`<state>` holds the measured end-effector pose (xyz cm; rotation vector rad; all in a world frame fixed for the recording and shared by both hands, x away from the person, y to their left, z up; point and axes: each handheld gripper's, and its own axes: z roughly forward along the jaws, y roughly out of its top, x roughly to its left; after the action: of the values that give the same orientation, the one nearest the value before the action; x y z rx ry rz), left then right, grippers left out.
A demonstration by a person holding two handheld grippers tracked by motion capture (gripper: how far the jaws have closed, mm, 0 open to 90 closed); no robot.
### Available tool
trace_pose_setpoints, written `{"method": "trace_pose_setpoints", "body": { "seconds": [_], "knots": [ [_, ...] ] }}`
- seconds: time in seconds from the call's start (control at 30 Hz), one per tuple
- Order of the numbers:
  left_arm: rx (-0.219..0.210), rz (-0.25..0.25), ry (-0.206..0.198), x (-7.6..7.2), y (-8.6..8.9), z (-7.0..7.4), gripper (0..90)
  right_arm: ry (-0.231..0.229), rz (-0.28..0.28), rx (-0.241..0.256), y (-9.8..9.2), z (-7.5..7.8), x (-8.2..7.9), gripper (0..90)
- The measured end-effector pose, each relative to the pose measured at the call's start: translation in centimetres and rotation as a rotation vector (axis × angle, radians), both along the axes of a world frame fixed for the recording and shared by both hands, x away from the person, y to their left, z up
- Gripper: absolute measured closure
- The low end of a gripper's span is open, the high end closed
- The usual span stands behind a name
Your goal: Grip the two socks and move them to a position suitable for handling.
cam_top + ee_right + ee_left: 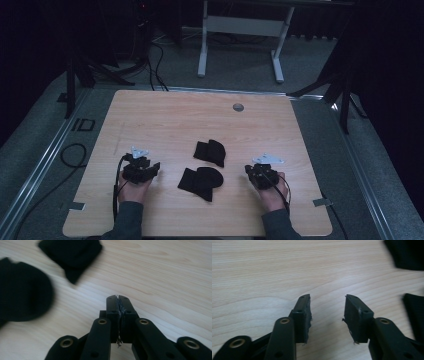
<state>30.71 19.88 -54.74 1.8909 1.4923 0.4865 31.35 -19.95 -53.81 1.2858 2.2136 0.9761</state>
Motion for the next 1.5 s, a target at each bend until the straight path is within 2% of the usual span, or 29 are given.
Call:
{"method": "trace_pose_setpoints", "body": {
  "seconds": [0.03, 0.13, 0.17, 0.2, 0.27, 0.33, 0.37, 0.4, 0.53, 0.57, 0.6, 0.63, 0.7, 0.73, 0.77, 0.8, 0.9, 1.0, 1.03, 1.07, 1.17, 1.3, 1.33, 1.5],
  "knots": [
    [0.000, 0.000, 0.000, 0.0, 0.0, 0.0, 60.5, 0.000, 0.000, 0.000, 0.0, 0.0, 0.0, 88.3],
    [-0.016, -0.036, -0.007, -0.2, -0.2, 0.2, 63.9, -0.019, 0.060, 0.013, 1.6, 0.6, -0.6, 88.8],
    [-0.016, -0.045, -0.012, -0.3, -0.4, 0.2, 63.9, -0.019, 0.060, 0.013, 1.6, 0.6, -0.6, 88.8],
    [-0.023, -0.068, -0.019, -0.4, -0.7, 0.3, 65.9, -0.022, 0.095, 0.017, 2.5, 0.6, -0.9, 88.9],
    [-0.026, -0.079, -0.021, -0.5, -0.8, 0.4, 67.0, -0.024, 0.111, 0.014, 3.0, 0.6, -1.1, 88.9],
    [-0.026, -0.102, -0.032, -0.7, -1.1, 0.5, 67.7, -0.024, 0.159, 0.011, 4.6, 0.4, -1.5, 88.8],
    [-0.026, -0.102, -0.032, -0.7, -1.1, 0.5, 68.5, -0.024, 0.159, 0.011, 4.6, 0.4, -1.5, 88.8],
    [-0.035, -0.126, -0.039, -0.9, -1.4, 0.6, 68.9, -0.023, 0.191, 0.002, 5.4, 0.1, -1.6, 88.7],
    [-0.031, -0.164, -0.049, -1.1, -2.1, 0.8, 68.6, -0.004, 0.217, 0.002, 6.5, -0.3, -1.7, 88.4],
    [-0.027, -0.205, -0.072, -1.5, -2.7, 1.0, 68.4, -0.004, 0.227, -0.028, 7.2, -0.8, -1.7, 88.1],
    [-0.027, -0.205, -0.072, -1.5, -2.7, 1.0, 68.4, 0.010, 0.230, -0.036, 7.4, -1.0, -1.6, 87.8],
    [-0.031, -0.235, -0.090, -1.8, -3.3, 1.2, 68.6, 0.022, 0.236, -0.043, 7.6, -1.4, -1.6, 87.7],
    [-0.033, -0.252, -0.092, -1.9, -3.6, 1.3, 69.4, 0.033, 0.239, -0.053, 7.8, -1.7, -1.6, 87.5],
    [-0.047, -0.289, -0.093, -2.2, -4.3, 1.3, 69.3, 0.037, 0.247, -0.054, 8.0, -2.0, -1.6, 86.9],
    [-0.047, -0.289, -0.093, -2.2, -4.3, 1.3, 68.9, 0.037, 0.247, -0.054, 8.0, -2.0, -1.6, 86.9],
    [-0.035, -0.334, -0.089, -2.6, -5.2, 1.0, 68.3, 0.041, 0.251, -0.056, 8.1, -2.0, -1.7, 86.6],
    [-0.029, -0.368, -0.077, -3.0, -6.1, 0.7, 68.5, 0.035, 0.251, -0.053, 8.1, -2.0, -1.8, 86.6],
    [-0.028, -0.407, -0.061, -3.3, -7.1, 0.2, 73.6, 0.030, 0.250, -0.053, 8.1, -2.1, -1.9, 86.6],
    [-0.031, -0.414, -0.057, -3.3, -7.3, 0.0, 73.6, 0.030, 0.250, -0.053, 8.1, -2.1, -1.9, 86.6],
    [-0.039, -0.418, -0.053, -3.3, -7.4, -0.1, 80.0, 0.030, 0.250, -0.052, 8.1, -2.1, -2.0, 86.6],
    [-0.025, -0.429, -0.040, -3.3, -7.7, -0.5, 89.7, 0.033, 0.248, -0.043, 8.1, -2.1, -1.9, 86.2],
    [-0.012, -0.439, -0.017, -3.0, -8.0, -1.0, 90.0, 0.031, 0.248, -0.043, 8.1, -2.1, -2.0, 86.2],
    [0.013, -0.449, -0.001, -3.0, -8.3, -1.2, 90.0, 0.031, 0.247, -0.043, 8.1, -2.1, -2.0, 86.1],
    [0.005, -0.445, 0.012, -2.8, -8.2, -1.2, 90.0, 0.040, 0.253, -0.037, 7.9, -2.1, -1.9, 85.7]
  ]
}}
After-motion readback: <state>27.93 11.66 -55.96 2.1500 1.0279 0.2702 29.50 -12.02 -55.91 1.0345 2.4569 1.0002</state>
